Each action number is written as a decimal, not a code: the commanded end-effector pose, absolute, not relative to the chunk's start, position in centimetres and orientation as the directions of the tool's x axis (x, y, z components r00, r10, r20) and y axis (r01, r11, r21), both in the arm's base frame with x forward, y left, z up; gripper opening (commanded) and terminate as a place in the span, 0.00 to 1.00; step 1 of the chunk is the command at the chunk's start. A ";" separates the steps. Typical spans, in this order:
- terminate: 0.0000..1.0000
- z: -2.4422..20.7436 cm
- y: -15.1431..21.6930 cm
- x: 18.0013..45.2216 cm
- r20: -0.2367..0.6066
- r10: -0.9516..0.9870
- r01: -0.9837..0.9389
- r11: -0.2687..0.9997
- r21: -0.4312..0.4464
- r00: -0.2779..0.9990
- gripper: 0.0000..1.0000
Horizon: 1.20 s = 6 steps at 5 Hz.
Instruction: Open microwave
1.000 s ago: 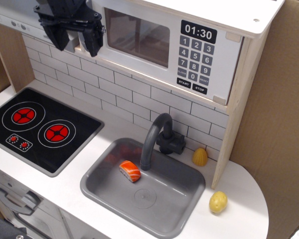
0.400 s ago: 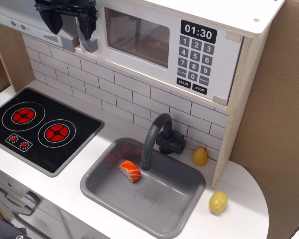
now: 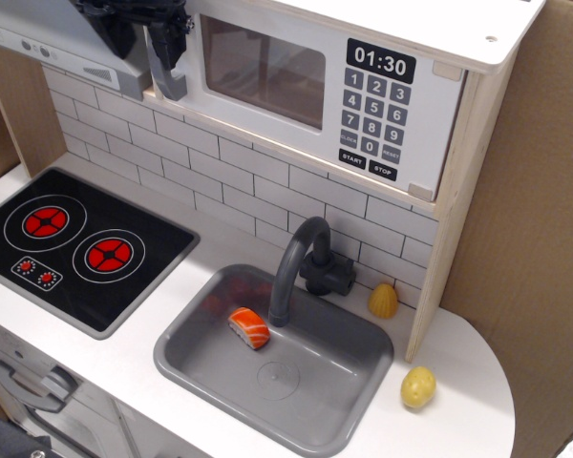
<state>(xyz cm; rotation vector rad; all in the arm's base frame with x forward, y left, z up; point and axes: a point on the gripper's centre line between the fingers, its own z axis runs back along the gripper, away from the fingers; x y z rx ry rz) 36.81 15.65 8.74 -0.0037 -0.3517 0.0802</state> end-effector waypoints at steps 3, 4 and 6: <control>0.00 10.3 15.1 34.5 0.408 0.025 -0.031 1.000 0.007 0.913 0.00; 0.00 10.4 14.4 32.0 0.393 -0.018 0.016 1.000 0.007 0.919 0.00; 0.00 13.6 11.2 27.3 0.240 0.005 0.030 0.989 -0.144 0.971 1.00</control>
